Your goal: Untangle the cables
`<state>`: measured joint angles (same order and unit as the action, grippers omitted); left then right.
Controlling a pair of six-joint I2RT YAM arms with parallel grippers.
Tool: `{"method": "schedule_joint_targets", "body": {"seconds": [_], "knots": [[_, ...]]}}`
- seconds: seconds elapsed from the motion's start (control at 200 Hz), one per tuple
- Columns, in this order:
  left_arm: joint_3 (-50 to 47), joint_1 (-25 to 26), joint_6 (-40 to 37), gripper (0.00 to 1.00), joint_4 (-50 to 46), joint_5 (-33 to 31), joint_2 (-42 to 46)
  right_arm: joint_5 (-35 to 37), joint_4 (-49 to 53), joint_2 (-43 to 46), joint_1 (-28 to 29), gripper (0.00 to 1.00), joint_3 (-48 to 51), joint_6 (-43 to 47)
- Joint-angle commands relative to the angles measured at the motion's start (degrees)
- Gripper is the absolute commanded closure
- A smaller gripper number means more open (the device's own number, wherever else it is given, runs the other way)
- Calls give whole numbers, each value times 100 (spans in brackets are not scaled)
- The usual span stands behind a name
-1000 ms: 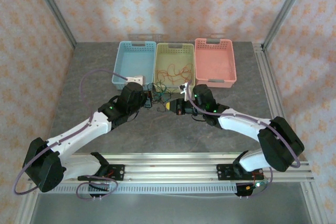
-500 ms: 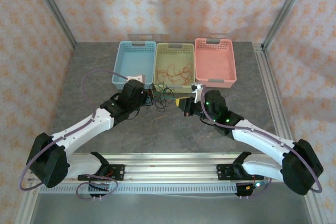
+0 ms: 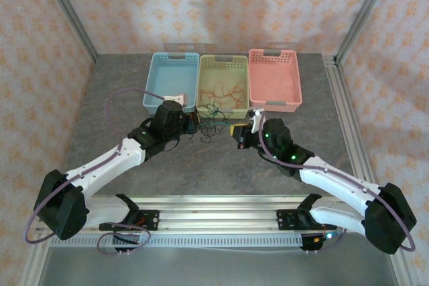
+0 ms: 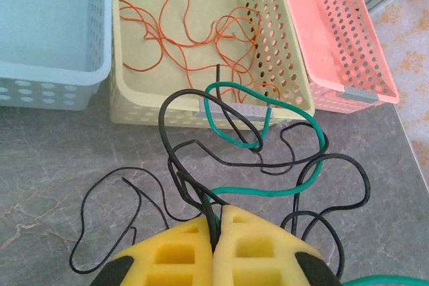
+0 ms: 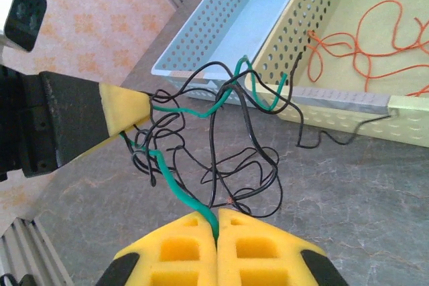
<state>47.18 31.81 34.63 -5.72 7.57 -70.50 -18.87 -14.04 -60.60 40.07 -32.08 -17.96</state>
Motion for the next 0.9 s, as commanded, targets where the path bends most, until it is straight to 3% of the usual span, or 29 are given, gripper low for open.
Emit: {"method": "schedule_joint_targets", "body": {"seconds": [0.0,0.085,0.205,0.48,0.686,0.896], "knots": [[-154,-263,-106,76,-398,-453,138,-93,-423,-82,-141,100,-14,-22],[-190,-263,-106,51,-372,-454,176,-339,-450,-127,-142,100,-44,14],[-192,-263,-97,39,-379,-466,203,-625,-518,-136,-140,100,-33,71],[-234,-259,-105,35,-269,-313,236,-978,-547,-216,-141,100,-84,124],[-203,-238,-166,36,45,387,60,-961,-538,-232,-147,100,-97,110],[47,-175,-218,40,-199,425,-321,-897,-537,-199,-144,100,-75,107]]}}
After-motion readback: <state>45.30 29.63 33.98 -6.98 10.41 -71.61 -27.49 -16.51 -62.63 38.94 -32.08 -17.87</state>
